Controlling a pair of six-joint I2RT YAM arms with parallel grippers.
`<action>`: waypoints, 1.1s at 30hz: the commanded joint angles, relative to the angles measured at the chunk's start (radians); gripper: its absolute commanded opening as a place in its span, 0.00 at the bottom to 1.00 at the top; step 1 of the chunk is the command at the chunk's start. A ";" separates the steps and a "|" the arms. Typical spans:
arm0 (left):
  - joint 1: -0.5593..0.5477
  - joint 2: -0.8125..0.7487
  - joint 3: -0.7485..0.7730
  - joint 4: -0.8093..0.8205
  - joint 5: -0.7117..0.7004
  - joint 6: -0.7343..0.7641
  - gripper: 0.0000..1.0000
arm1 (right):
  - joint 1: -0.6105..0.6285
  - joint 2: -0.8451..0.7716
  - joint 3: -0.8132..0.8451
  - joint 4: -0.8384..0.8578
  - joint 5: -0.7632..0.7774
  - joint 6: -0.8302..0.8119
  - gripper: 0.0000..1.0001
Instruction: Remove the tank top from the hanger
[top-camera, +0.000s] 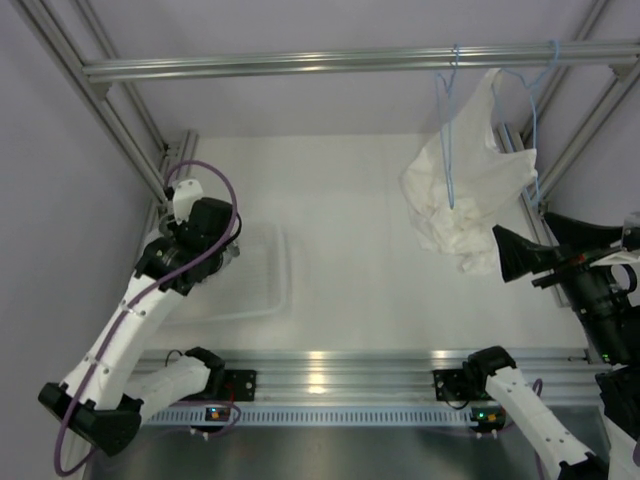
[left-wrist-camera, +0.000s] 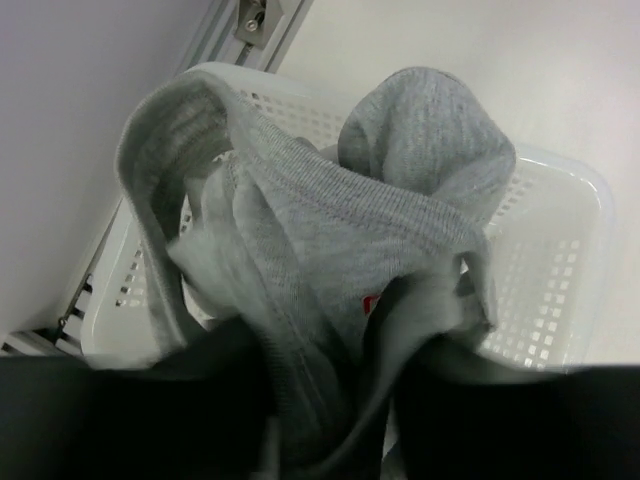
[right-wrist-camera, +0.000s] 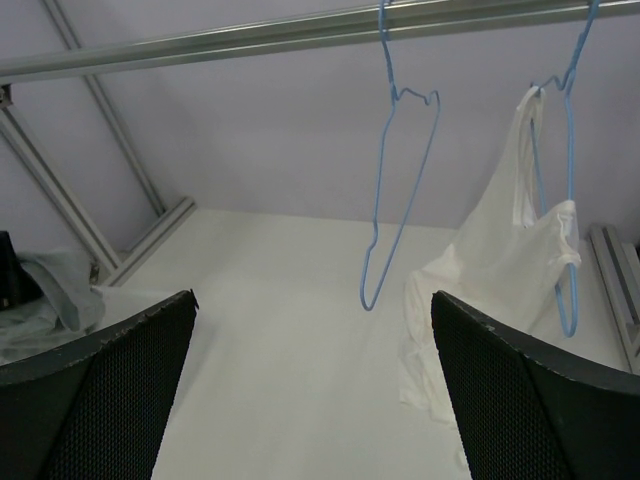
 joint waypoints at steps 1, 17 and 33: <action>0.001 -0.063 -0.052 0.024 -0.026 -0.073 0.98 | -0.007 0.024 -0.007 0.060 -0.032 0.013 0.99; 0.003 -0.252 0.258 -0.121 0.023 0.124 0.99 | -0.008 0.141 0.048 -0.245 0.375 -0.111 0.99; -0.020 -0.524 0.102 -0.072 -0.035 0.220 0.99 | 0.032 -0.075 -0.084 -0.291 0.436 -0.122 0.99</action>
